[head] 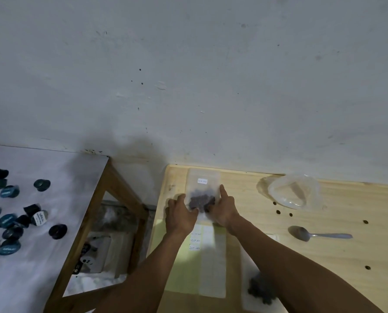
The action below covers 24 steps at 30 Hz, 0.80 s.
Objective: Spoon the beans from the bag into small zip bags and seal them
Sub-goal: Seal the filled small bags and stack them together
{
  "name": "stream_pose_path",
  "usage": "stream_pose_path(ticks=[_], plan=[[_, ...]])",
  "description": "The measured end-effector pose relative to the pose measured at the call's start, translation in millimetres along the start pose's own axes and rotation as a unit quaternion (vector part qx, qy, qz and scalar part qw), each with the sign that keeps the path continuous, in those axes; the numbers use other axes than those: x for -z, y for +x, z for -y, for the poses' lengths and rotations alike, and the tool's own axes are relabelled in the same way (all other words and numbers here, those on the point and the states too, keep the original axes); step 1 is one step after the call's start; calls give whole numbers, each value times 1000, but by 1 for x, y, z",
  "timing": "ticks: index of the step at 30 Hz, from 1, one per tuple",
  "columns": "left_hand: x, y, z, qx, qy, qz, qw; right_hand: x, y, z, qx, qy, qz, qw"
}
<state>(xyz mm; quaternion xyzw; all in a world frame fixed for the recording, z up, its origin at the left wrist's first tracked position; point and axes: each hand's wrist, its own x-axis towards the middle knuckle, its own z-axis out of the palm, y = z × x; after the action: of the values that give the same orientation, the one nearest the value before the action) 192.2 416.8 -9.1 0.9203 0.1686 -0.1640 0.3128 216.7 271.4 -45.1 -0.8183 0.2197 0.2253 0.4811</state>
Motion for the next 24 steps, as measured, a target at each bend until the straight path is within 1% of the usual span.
stream_pose_path(ticks=[4,6,8,9,10,11,13,14,18,19,20,22,24], plan=[[3,0,3,9,-14,4,1000,10,-17,4,26,18,2,999],[7,-6,5,20,-14,-20,1000,25,-38,6,49,35,-11,998],[10,-22,7,-2,-41,-55,998,47,-60,-4,70,37,-38,996],[10,-33,6,-25,-69,-52,996,60,-72,-13,77,31,-63,995],[10,-44,5,-44,-106,-23,993,72,-84,-23,85,22,-87,992],[7,-57,2,-54,-134,23,989,81,-95,-34,84,9,-107,991],[0,-81,-3,-59,-144,124,980,96,-117,-56,59,-22,-136,989],[-5,-90,-6,-57,-137,161,976,101,-126,-67,40,-34,-141,989],[-34,-122,-20,-19,-140,257,956,109,-138,-121,-33,-115,-126,985],[-39,-128,-22,-3,-143,274,951,107,-139,-131,-46,-130,-115,984],[-44,-134,-26,12,-147,284,947,107,-149,-128,-51,-134,-107,984],[-53,-140,-30,25,-155,281,947,104,-163,-120,-34,-124,-95,987],[-57,-148,-36,25,-162,267,950,101,-170,-121,-20,-100,-103,989]])
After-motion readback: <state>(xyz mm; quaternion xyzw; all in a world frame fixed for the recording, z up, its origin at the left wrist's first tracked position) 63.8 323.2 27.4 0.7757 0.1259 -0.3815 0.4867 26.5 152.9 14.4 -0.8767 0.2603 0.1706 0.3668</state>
